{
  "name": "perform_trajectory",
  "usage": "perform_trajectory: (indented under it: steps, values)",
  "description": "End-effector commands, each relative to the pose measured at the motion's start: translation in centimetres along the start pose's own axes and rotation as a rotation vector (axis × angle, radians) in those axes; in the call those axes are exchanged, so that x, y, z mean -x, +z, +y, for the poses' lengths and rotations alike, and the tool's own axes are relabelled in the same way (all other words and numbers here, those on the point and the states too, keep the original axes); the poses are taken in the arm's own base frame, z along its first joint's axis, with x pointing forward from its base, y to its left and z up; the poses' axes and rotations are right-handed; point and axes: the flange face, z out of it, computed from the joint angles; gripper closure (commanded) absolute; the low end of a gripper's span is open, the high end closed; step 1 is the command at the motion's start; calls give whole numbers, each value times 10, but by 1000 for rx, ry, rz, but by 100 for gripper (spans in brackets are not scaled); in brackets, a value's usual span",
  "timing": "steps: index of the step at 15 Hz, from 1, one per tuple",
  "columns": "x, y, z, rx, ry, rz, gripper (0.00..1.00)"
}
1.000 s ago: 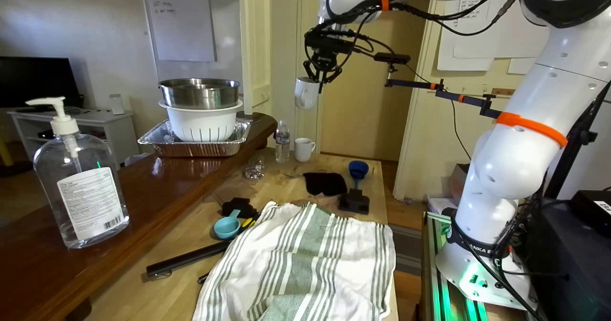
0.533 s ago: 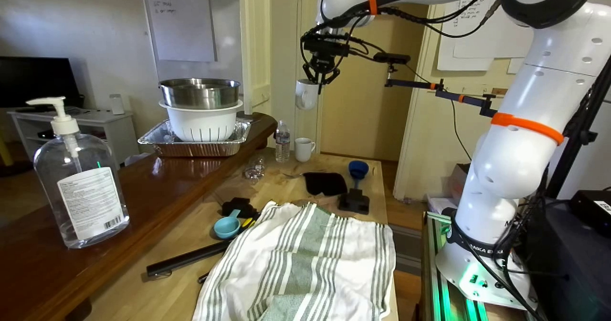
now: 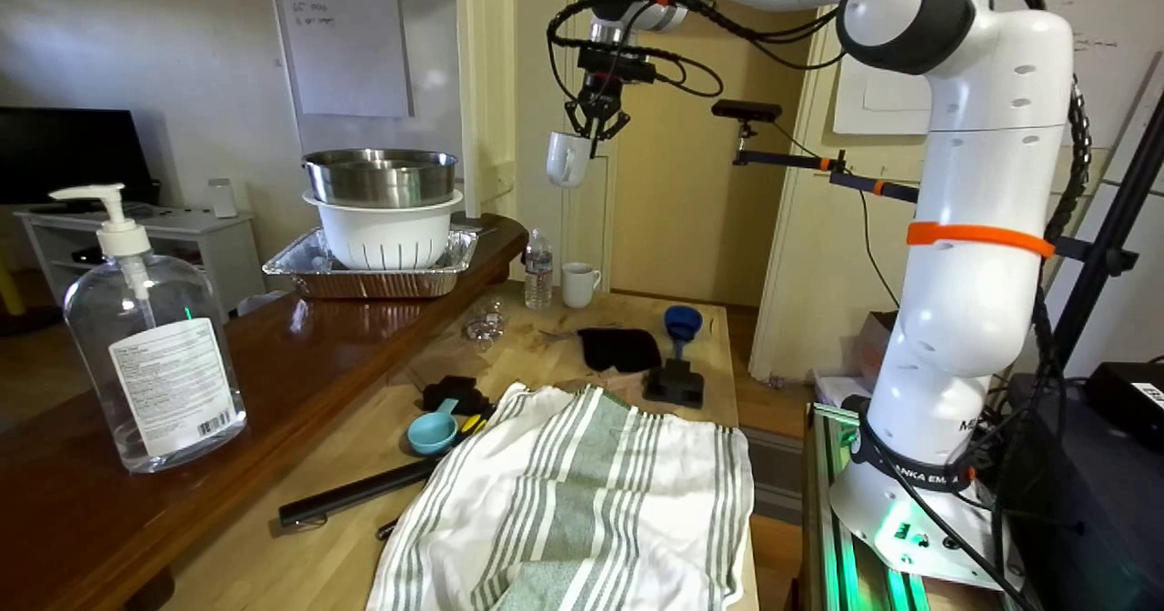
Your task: Move one white mug to the counter
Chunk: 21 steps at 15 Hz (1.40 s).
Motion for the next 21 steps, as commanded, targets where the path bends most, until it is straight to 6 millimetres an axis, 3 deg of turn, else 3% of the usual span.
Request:
perform_trajectory:
  steps: [1, 5, 6, 7, 15, 21]
  values:
    - [-5, 6, -5, 23, -31, -33, 90]
    - [-17, 26, -18, 66, -73, -67, 90]
    - [-18, 25, -19, 66, -74, -66, 97]
    - [-26, 31, -23, 55, -90, -40, 97]
    - [-79, 74, -73, -56, -336, 27, 97]
    - [-100, 101, -104, -97, -435, 91, 97]
